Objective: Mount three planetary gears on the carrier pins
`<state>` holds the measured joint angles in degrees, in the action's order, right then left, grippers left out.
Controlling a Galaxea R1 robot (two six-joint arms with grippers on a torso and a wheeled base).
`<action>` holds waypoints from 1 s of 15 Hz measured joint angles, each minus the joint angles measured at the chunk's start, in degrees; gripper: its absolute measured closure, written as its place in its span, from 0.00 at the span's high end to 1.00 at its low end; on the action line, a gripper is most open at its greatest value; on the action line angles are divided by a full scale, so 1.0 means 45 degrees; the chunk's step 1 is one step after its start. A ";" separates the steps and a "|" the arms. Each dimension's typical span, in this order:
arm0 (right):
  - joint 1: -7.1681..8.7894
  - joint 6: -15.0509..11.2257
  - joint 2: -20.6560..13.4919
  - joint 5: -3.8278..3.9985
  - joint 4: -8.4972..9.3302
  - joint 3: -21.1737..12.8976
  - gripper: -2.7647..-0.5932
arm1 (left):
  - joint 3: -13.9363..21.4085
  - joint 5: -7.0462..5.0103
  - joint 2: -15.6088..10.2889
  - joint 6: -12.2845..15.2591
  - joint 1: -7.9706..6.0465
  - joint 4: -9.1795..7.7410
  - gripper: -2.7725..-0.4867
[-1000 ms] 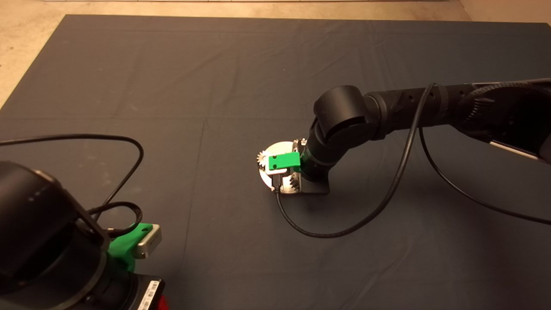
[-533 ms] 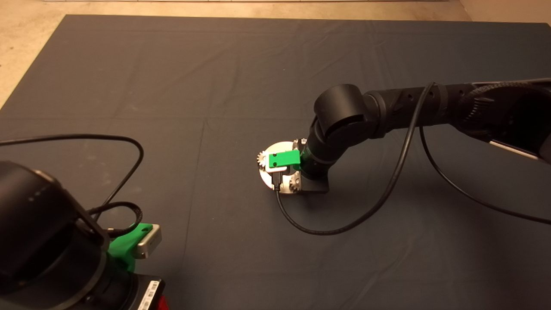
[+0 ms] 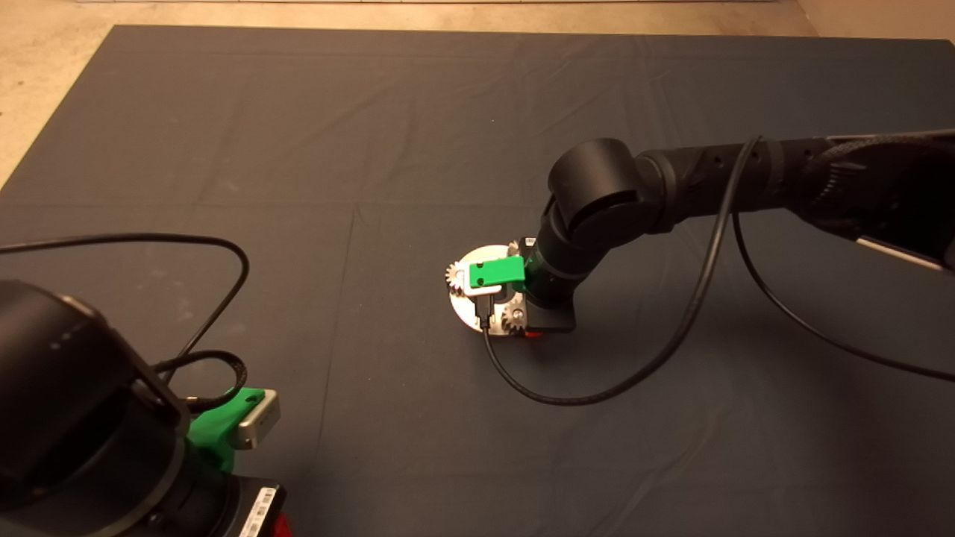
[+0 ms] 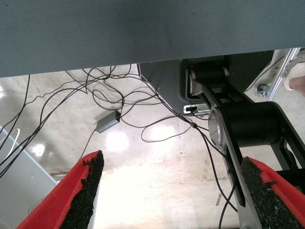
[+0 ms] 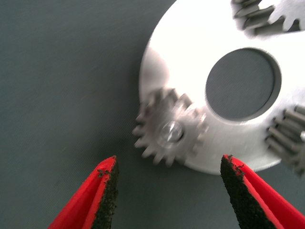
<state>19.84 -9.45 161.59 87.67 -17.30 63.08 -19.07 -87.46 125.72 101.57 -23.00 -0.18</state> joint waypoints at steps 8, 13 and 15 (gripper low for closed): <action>0.2327 -0.4255 -0.2622 -0.0098 0.3280 -0.1799 0.59 | 0.0000 0.0004 -0.0027 -0.0163 0.0000 0.0000 0.75; 0.2547 -0.9608 -0.7717 0.0244 0.3288 -0.4866 0.70 | 0.0000 0.0011 -0.0566 -0.0480 0.0060 0.0114 0.87; 0.2504 -1.2067 -0.8618 0.0013 0.3570 -0.7038 0.74 | 0.0000 0.0060 -0.1312 -0.1323 0.0065 0.0222 0.92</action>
<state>31.11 -63.75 122.82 87.73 -1.23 31.41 -19.07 -87.19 119.82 95.62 -22.71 0.82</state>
